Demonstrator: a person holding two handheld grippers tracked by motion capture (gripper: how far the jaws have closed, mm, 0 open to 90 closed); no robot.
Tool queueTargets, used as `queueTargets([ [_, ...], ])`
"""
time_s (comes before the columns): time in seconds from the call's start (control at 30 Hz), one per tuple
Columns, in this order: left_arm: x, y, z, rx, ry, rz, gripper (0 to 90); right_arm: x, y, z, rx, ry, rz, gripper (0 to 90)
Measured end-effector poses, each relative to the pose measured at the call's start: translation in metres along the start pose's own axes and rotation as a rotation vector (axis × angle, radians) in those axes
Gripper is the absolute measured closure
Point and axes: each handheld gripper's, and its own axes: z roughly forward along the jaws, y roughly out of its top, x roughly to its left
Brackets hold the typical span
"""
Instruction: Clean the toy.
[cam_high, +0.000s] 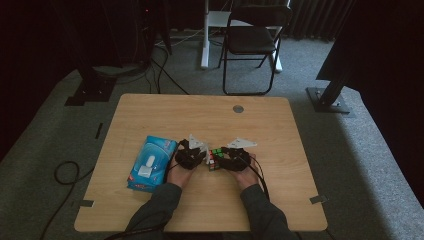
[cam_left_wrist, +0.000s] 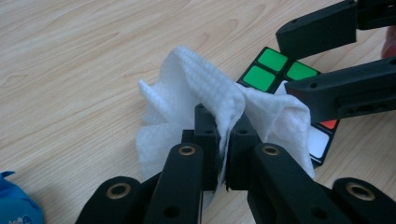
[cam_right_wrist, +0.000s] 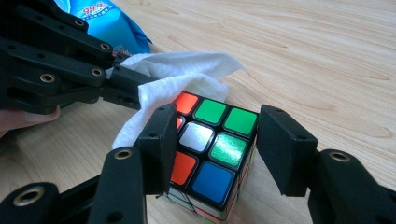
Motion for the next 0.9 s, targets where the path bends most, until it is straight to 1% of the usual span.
queueTargets([
  [0.07,0.0,0.0,0.001,0.008,0.002,-0.005,86.2,0.0,0.0,0.0,0.001,0.001,-0.002,48.3],
  [0.17,0.0,-0.002,0.003,0.029,0.003,0.003,86.2,0.0,0.0,0.0,0.001,0.0,0.003,48.4],
  [0.33,-0.002,-0.009,0.013,0.068,-0.001,0.002,86.3,0.001,-0.001,0.0,-0.001,-0.007,0.008,48.4],
  [0.4,-0.002,-0.009,0.015,0.073,-0.002,0.005,86.3,0.001,-0.001,-0.001,-0.001,-0.01,0.009,48.4],
  [0.43,-0.004,-0.011,0.02,0.089,0.003,0.015,86.3,0.0,-0.001,-0.001,0.0,-0.016,0.012,48.4],
  [0.47,-0.006,-0.013,0.024,0.094,0.009,0.016,86.3,-0.001,-0.001,-0.001,-0.001,-0.016,0.013,48.4],
  [0.5,-0.006,-0.014,0.025,0.1,0.01,0.028,86.3,-0.001,-0.001,-0.002,-0.002,-0.018,0.015,48.6],
  [0.57,-0.005,-0.015,0.026,0.095,0.006,0.027,86.3,-0.001,-0.001,-0.002,-0.001,-0.02,0.014,48.6],
  [0.6,-0.005,-0.014,0.026,0.099,0.009,0.041,86.2,-0.001,-0.002,-0.002,-0.002,-0.019,0.019,48.6],
  [0.7,-0.007,-0.014,0.026,0.102,0.019,0.055,86.2,-0.001,-0.001,-0.002,-0.002,-0.019,0.015,48.6],
  [0.8,-0.006,-0.014,0.025,0.095,0.016,0.045,86.3,-0.002,-0.002,-0.002,-0.003,-0.017,0.018,48.7],
  [0.83,-0.005,-0.015,0.022,0.079,0.004,0.024,86.3,-0.002,-0.002,-0.002,-0.004,-0.015,0.022,48.7],
  [0.9,-0.004,-0.014,0.017,0.064,-0.005,0.024,86.3,-0.001,-0.002,-0.002,-0.005,-0.016,0.032,48.8],
])
